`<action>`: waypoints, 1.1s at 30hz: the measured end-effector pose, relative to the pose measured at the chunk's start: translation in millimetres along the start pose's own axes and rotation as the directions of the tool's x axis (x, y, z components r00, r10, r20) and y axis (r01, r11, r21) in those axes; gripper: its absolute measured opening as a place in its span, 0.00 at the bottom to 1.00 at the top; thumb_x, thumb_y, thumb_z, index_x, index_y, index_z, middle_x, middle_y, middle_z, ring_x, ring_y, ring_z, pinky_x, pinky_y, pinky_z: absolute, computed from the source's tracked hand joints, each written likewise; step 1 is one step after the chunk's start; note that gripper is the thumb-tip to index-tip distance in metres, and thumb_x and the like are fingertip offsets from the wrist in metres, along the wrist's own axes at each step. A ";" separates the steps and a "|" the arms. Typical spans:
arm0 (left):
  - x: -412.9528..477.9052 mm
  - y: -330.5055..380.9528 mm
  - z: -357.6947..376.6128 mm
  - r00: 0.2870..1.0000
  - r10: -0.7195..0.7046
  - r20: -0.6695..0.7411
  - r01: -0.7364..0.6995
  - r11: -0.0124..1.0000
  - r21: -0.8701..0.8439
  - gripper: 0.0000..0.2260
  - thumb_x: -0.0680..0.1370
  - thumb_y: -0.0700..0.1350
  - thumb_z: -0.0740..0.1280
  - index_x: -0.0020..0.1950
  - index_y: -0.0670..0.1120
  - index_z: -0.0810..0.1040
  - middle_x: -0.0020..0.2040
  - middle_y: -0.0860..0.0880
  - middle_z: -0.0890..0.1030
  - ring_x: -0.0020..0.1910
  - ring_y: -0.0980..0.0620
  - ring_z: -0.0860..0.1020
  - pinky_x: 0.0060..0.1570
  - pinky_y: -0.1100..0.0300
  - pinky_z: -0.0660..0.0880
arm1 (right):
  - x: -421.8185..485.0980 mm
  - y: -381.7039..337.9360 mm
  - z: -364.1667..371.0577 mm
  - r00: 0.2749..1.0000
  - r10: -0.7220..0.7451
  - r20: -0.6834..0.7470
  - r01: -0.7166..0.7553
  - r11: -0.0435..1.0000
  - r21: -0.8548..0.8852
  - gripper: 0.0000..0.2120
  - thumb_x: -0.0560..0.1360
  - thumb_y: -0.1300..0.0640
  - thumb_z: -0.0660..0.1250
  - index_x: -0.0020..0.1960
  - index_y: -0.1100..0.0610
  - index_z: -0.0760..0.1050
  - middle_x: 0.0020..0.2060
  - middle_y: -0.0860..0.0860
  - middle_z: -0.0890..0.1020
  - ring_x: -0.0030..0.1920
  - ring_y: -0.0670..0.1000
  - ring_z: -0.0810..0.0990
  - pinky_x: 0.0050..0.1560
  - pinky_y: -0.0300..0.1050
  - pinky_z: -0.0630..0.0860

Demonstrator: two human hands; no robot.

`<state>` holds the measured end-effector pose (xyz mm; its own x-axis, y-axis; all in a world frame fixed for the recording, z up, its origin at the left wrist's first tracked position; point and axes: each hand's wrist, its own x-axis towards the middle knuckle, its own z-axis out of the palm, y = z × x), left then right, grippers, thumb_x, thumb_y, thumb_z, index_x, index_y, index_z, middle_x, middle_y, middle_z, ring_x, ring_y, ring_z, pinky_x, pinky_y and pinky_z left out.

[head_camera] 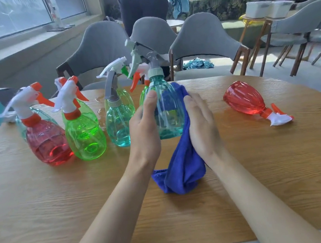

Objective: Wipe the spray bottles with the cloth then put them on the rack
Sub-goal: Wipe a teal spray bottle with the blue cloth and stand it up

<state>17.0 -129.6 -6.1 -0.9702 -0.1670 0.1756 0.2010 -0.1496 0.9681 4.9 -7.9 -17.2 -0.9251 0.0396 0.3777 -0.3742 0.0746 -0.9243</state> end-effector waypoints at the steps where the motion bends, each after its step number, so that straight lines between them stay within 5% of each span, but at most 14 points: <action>1: 1.0 -0.6 -1.1 1.000 -0.019 -0.001 0.019 0.999 -0.038 0.30 0.76 0.71 0.65 0.54 0.45 0.88 0.58 0.45 0.87 0.60 0.43 0.84 0.68 0.32 0.75 | -2.5 1.2 0.5 0.999 -0.034 0.002 0.034 0.999 -0.024 0.15 0.90 0.53 0.54 0.64 0.54 0.79 0.58 0.50 0.83 0.61 0.47 0.80 0.66 0.46 0.73; 7: -2.2 -4.6 -5.4 0.980 -0.147 0.137 0.146 0.989 0.021 0.24 0.76 0.72 0.62 0.52 0.59 0.90 0.56 0.46 0.89 0.62 0.43 0.85 0.73 0.36 0.73 | 4.7 -1.4 -9.8 0.991 -0.124 -0.046 0.118 0.986 -0.120 0.15 0.89 0.56 0.56 0.67 0.57 0.79 0.58 0.48 0.84 0.62 0.46 0.81 0.67 0.46 0.74; 11: 0.6 -3.7 -6.4 0.990 -0.080 0.115 0.074 0.996 0.058 0.32 0.75 0.77 0.61 0.46 0.49 0.85 0.55 0.48 0.87 0.58 0.35 0.84 0.66 0.44 0.76 | 3.0 -6.3 -8.1 0.986 -0.153 -0.064 0.145 0.982 -0.123 0.13 0.89 0.59 0.57 0.65 0.57 0.79 0.55 0.46 0.84 0.57 0.43 0.81 0.61 0.39 0.74; 12: 1.9 -3.7 -7.4 0.994 -0.057 0.090 0.051 0.997 0.065 0.34 0.72 0.81 0.61 0.46 0.48 0.79 0.54 0.49 0.82 0.48 0.46 0.78 0.59 0.49 0.73 | 1.1 -5.7 -5.9 0.982 -0.178 -0.063 0.168 0.976 -0.138 0.13 0.89 0.58 0.57 0.66 0.58 0.79 0.55 0.47 0.84 0.58 0.44 0.81 0.61 0.39 0.74; 13: 3.0 -3.9 -9.0 0.996 -0.049 0.073 0.046 0.998 0.054 0.34 0.70 0.83 0.61 0.49 0.51 0.75 0.52 0.48 0.78 0.56 0.52 0.69 0.53 0.49 0.71 | -0.8 -4.4 -3.6 0.978 -0.202 -0.058 0.192 0.969 -0.153 0.13 0.89 0.57 0.58 0.67 0.58 0.78 0.56 0.48 0.84 0.58 0.45 0.81 0.62 0.40 0.74; 15: 4.9 -9.2 -11.6 0.996 -0.076 0.049 0.076 0.997 -0.001 0.38 0.68 0.83 0.64 0.47 0.48 0.79 0.52 0.45 0.80 0.51 0.46 0.76 0.55 0.46 0.71 | -3.6 -2.8 -0.4 0.969 -0.244 -0.051 0.230 0.955 -0.189 0.13 0.89 0.58 0.58 0.66 0.58 0.78 0.55 0.49 0.83 0.56 0.46 0.80 0.60 0.39 0.74; 18: 1.1 -10.8 -11.4 0.994 -0.097 0.041 0.098 0.995 -0.019 0.41 0.70 0.81 0.65 0.64 0.49 0.85 0.65 0.45 0.85 0.66 0.42 0.82 0.72 0.39 0.73 | -1.9 -5.4 -0.6 0.965 -0.257 -0.050 0.243 0.951 -0.193 0.11 0.88 0.60 0.59 0.65 0.58 0.79 0.54 0.49 0.83 0.55 0.46 0.80 0.59 0.37 0.73; 22: -6.8 -12.9 -7.6 0.998 -0.004 0.057 -0.007 0.981 0.196 0.37 0.75 0.77 0.61 0.71 0.52 0.79 0.68 0.53 0.83 0.69 0.55 0.78 0.72 0.52 0.73 | 4.6 -8.9 -6.3 0.991 -0.114 -0.069 0.109 0.992 -0.070 0.13 0.89 0.59 0.58 0.62 0.55 0.81 0.50 0.48 0.85 0.53 0.48 0.82 0.58 0.44 0.77; 26: -9.5 -13.3 -1.2 0.997 0.076 -0.014 -0.069 0.959 0.273 0.18 0.83 0.66 0.64 0.59 0.54 0.79 0.55 0.55 0.84 0.53 0.64 0.80 0.50 0.72 0.72 | -6.7 -9.1 1.8 0.957 -0.282 -0.060 0.256 0.928 -0.271 0.13 0.88 0.60 0.58 0.66 0.60 0.78 0.58 0.51 0.81 0.60 0.44 0.78 0.63 0.36 0.71; 30: -7.4 -11.4 -1.5 0.985 0.133 -0.110 -0.101 0.961 0.259 0.15 0.84 0.59 0.65 0.54 0.48 0.77 0.40 0.57 0.81 0.36 0.61 0.76 0.38 0.68 0.72 | -14.9 -5.0 14.7 0.896 -0.442 0.042 0.421 0.814 -0.401 0.15 0.87 0.63 0.60 0.71 0.64 0.77 0.65 0.55 0.76 0.68 0.50 0.75 0.72 0.41 0.70; 33: -11.6 -11.4 -1.6 0.988 0.146 -0.044 -0.125 0.940 0.317 0.14 0.83 0.60 0.67 0.55 0.49 0.76 0.38 0.62 0.81 0.36 0.62 0.77 0.39 0.69 0.72 | -1.9 -0.7 4.1 0.930 -0.368 -0.004 0.347 0.881 -0.322 0.13 0.87 0.61 0.59 0.68 0.61 0.77 0.61 0.51 0.79 0.64 0.46 0.77 0.68 0.41 0.73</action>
<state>26.2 -127.5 -19.5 -0.9236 -0.2296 0.3070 0.2671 0.1889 0.9450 6.6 -12.2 -17.5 -0.7224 0.0130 0.6914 -0.6297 0.4007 -0.6655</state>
